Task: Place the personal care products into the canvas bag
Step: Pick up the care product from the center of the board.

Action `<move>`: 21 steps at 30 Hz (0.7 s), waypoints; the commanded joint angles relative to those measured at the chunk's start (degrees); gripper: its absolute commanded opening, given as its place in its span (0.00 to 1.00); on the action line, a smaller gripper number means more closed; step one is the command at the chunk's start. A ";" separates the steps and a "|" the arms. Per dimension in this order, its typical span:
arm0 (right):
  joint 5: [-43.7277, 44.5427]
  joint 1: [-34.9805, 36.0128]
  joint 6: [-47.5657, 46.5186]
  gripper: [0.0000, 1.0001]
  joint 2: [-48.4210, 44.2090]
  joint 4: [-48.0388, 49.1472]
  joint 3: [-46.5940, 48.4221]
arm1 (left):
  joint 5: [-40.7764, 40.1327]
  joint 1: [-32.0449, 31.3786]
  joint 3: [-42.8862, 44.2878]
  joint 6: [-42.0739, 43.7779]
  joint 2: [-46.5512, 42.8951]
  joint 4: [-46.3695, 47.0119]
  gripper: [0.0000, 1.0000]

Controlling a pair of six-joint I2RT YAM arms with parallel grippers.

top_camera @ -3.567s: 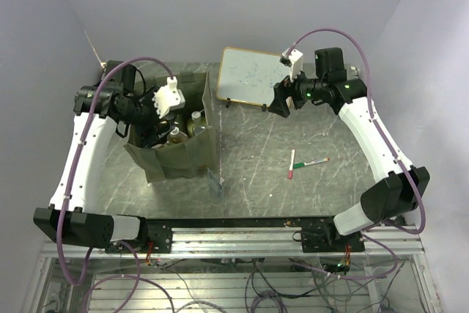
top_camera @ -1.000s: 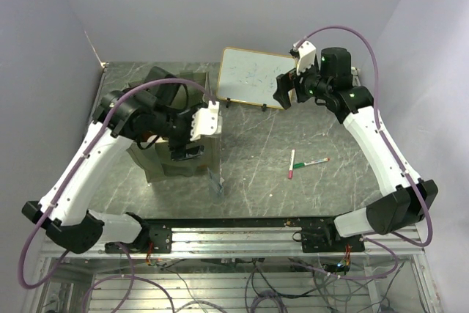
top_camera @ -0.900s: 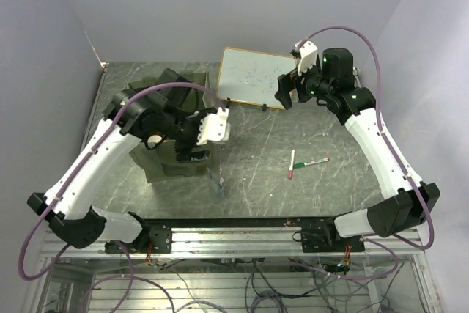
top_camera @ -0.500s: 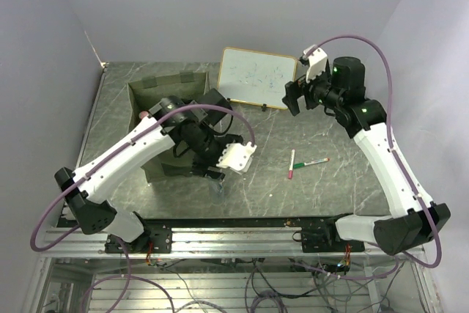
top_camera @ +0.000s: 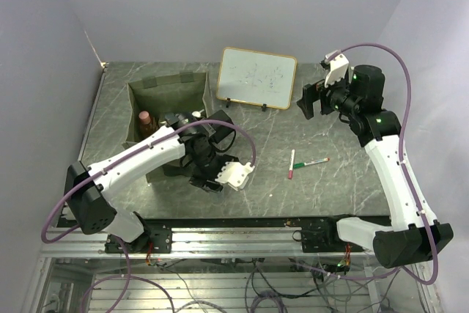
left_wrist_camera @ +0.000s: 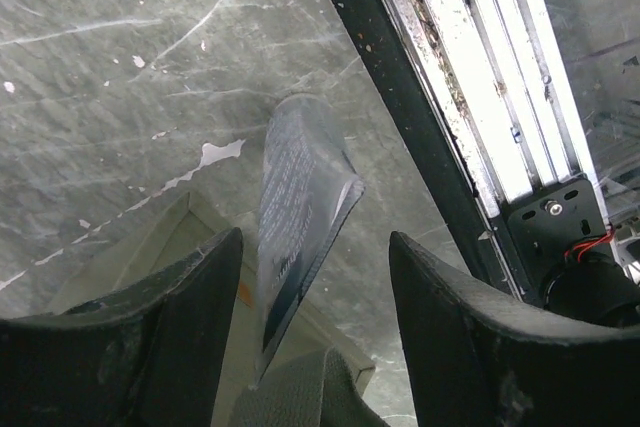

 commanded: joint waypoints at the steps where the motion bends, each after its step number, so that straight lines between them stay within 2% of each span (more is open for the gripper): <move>1: -1.80 -0.62 0.98 1.00 -1.15 0.86 -0.97 | -0.97 -0.37 -2.69 1.49 -1.53 3.78 0.68; 5: -2.35 -0.81 1.14 1.00 -1.13 0.94 -1.17 | -1.59 -0.37 -3.96 1.31 -1.81 4.99 0.60; 15: -3.51 -0.92 1.60 1.00 -0.59 1.05 -1.06 | -0.70 -0.30 -2.98 -0.37 -1.84 6.92 0.32; 21: -4.05 -1.09 1.65 1.00 0.03 1.19 -0.72 | 2.39 -0.11 0.39 -3.08 -1.22 7.36 0.11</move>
